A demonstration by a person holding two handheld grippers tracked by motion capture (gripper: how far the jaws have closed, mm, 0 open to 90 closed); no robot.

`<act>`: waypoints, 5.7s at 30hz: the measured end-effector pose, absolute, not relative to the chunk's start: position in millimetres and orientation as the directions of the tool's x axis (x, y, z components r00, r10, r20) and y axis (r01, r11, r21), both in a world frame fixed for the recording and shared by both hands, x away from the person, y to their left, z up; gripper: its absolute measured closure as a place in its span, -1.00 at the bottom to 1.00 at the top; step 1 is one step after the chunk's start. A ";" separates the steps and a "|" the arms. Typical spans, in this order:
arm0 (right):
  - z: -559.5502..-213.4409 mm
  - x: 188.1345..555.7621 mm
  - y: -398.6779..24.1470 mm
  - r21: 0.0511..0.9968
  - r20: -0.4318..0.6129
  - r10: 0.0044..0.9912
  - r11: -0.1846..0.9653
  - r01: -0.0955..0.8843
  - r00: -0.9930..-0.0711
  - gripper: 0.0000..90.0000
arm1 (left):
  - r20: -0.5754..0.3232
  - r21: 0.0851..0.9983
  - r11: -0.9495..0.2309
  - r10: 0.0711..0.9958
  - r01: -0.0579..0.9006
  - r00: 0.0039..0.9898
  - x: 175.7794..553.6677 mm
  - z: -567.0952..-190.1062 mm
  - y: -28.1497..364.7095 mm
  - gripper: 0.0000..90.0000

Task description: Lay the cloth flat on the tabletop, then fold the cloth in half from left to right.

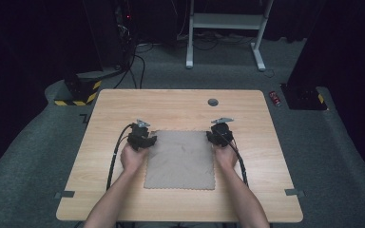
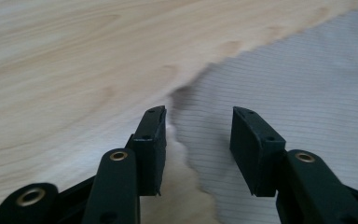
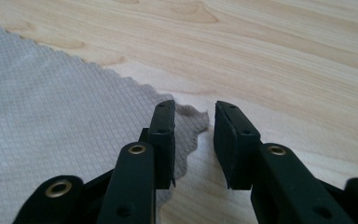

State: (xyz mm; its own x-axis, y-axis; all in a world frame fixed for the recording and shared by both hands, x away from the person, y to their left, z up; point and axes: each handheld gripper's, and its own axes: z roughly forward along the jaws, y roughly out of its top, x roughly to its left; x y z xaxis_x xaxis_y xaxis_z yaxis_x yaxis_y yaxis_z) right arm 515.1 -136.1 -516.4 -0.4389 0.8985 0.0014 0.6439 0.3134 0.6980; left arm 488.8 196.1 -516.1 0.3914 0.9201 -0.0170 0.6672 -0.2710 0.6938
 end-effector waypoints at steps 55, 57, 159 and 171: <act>-510.9 399.2 -102.8 0.741 0.013 0.699 0.474 0.476 -0.715 0.41 | -0.032 0.727 -0.316 0.871 0.609 0.489 428.8 -507.6 198.6 -0.14; -510.4 395.2 -97.4 0.741 0.010 0.682 0.485 0.463 -0.731 0.45 | -0.036 0.712 -0.320 0.873 0.625 0.487 433.0 -505.1 200.1 -0.15; -485.9 327.4 45.2 0.770 -0.012 0.323 0.606 0.197 -0.946 1.00 | -0.178 0.728 -0.171 0.888 0.664 0.424 503.6 -463.3 232.3 0.99; -483.5 328.0 27.7 0.787 0.027 0.339 0.572 0.229 -0.940 0.99 | -0.186 0.714 -0.187 0.878 0.675 0.440 504.1 -467.2 221.6 0.99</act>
State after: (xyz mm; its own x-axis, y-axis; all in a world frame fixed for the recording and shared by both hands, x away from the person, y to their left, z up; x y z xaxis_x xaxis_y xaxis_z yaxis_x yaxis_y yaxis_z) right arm 328.0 27.7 -483.5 -0.9404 0.3390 0.0274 0.2293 0.5724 0.7873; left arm 504.1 221.6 -467.2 0.4405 0.8782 -0.1864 0.6750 -0.1871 0.7137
